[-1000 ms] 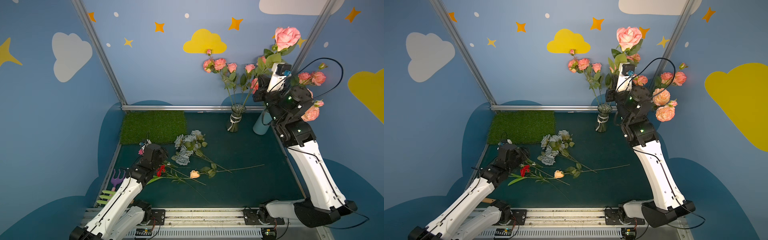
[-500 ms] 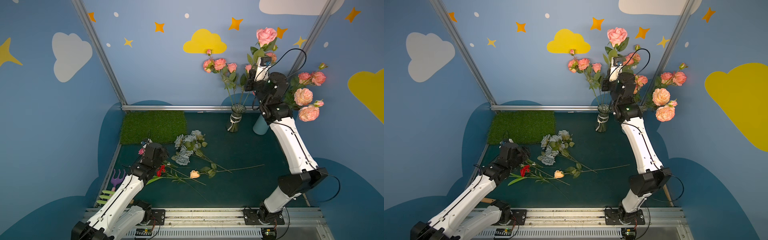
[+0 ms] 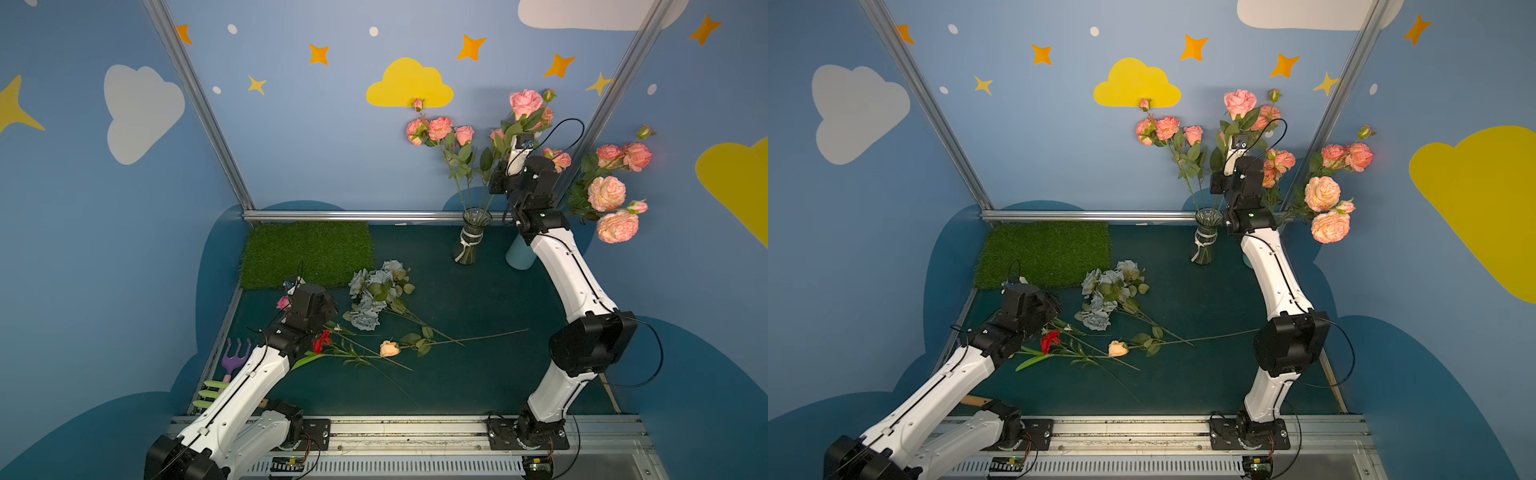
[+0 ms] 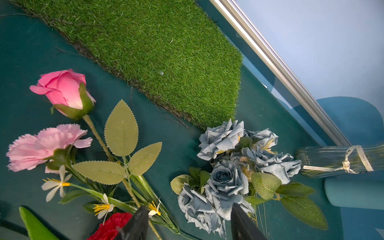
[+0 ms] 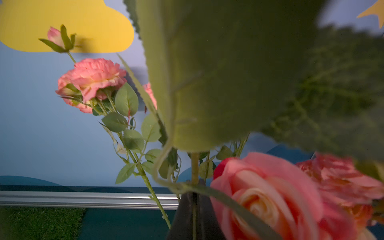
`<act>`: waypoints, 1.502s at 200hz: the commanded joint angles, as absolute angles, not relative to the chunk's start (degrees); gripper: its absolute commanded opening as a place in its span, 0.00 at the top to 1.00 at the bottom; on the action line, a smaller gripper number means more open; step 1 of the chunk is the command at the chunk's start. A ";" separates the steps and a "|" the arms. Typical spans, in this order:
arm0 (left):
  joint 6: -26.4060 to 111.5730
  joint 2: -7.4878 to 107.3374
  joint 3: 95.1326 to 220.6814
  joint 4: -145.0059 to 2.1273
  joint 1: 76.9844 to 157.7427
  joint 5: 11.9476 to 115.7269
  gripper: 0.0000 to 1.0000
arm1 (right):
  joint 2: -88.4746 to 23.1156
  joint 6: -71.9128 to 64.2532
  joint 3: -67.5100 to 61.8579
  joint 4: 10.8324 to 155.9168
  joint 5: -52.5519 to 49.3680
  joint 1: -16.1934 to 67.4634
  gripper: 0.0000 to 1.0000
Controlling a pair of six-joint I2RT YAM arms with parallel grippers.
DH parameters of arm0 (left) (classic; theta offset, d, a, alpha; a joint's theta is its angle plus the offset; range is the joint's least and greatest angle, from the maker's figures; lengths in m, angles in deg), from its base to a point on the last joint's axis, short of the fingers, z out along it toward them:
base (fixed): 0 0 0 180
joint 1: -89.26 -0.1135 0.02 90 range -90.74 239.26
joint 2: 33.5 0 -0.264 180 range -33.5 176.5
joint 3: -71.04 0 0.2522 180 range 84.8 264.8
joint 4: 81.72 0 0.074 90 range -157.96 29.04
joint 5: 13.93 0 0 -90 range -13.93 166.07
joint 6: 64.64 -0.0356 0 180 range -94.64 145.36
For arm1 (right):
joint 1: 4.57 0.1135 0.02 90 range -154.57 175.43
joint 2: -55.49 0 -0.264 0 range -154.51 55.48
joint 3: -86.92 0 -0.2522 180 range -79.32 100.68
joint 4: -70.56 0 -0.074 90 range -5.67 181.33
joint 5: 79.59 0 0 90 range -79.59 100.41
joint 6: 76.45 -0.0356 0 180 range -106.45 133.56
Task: Place the pink flowers into the vase
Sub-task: Place the flower in the vase, then reset both arms
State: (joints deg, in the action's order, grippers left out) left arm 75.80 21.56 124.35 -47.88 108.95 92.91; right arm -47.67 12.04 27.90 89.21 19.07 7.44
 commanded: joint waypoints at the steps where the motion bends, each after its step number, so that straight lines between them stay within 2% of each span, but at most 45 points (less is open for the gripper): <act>1: 74.67 21.77 126.55 -48.28 109.29 94.17 0.36 | -49.41 9.88 24.06 88.03 18.28 7.45 1.00; 47: 74.68 21.68 128.00 -46.66 109.94 95.16 0.36 | -52.03 8.21 18.68 87.46 20.00 7.67 0.99; 56: 74.75 21.52 128.24 -46.07 110.09 95.60 0.35 | -52.51 7.95 19.06 89.28 20.66 7.80 0.82; 75: 74.67 20.75 128.67 -45.12 110.62 96.47 0.34 | -51.96 6.90 18.93 93.37 22.45 8.59 0.55; 86: 74.55 20.41 129.08 -44.46 110.89 97.14 0.34 | -50.65 6.54 17.98 95.48 25.40 9.65 0.43; 90: 74.50 20.28 129.21 -44.24 111.07 97.31 0.34 | -49.97 6.53 17.55 96.30 26.42 10.08 0.35; 96: 74.26 20.17 129.50 -43.83 111.14 97.82 0.33 | -48.86 6.44 17.06 97.74 27.89 10.73 0.17; 108: 73.75 19.85 130.11 -42.89 111.24 98.79 0.32 | -46.41 5.40 16.06 101.59 31.30 11.91 0.11; 135: 71.62 18.36 131.91 -40.23 111.35 101.84 0.28 | -39.60 0.92 11.37 110.37 35.73 14.12 0.10; 150: 70.38 17.55 132.94 -39.06 111.43 102.97 0.24 | -34.97 -3.36 7.06 114.41 34.37 15.14 0.10; 158: 69.76 17.01 133.20 -38.89 111.43 103.22 0.15 | -32.18 -3.35 3.83 114.54 32.42 15.82 0.10; 166: 68.96 16.62 133.44 -38.90 111.49 103.23 0.01 | -29.40 -3.33 0.26 113.85 31.81 16.48 0.10; 185: 67.14 16.09 134.76 -37.51 111.50 102.17 0.00 | -23.76 -7.43 -5.99 115.38 31.05 16.88 0.10; 210: 66.20 14.68 136.66 -34.11 111.48 102.05 0.00 | -16.64 -6.13 -14.06 114.56 27.43 16.97 0.10; 246: 61.52 12.79 137.96 -31.50 111.50 104.90 0.00 | -7.53 -0.02 -31.62 97.08 25.86 14.69 0.10; 256: 56.71 10.85 133.76 -39.08 111.46 102.83 0.00 | -5.98 3.31 -34.51 94.34 27.87 14.67 0.10; 271: 45.09 6.37 122.97 -55.98 111.49 98.42 0.00 | -4.65 13.10 -37.96 89.85 25.64 14.65 0.10; 282: 37.56 2.27 113.15 -71.68 111.52 95.75 0.00 | -4.63 12.62 -40.36 86.54 29.36 14.30 0.10; 300: 32.69 -3.39 101.03 -87.91 111.50 99.77 0.00 | -3.48 12.47 -44.54 83.60 29.52 12.66 0.10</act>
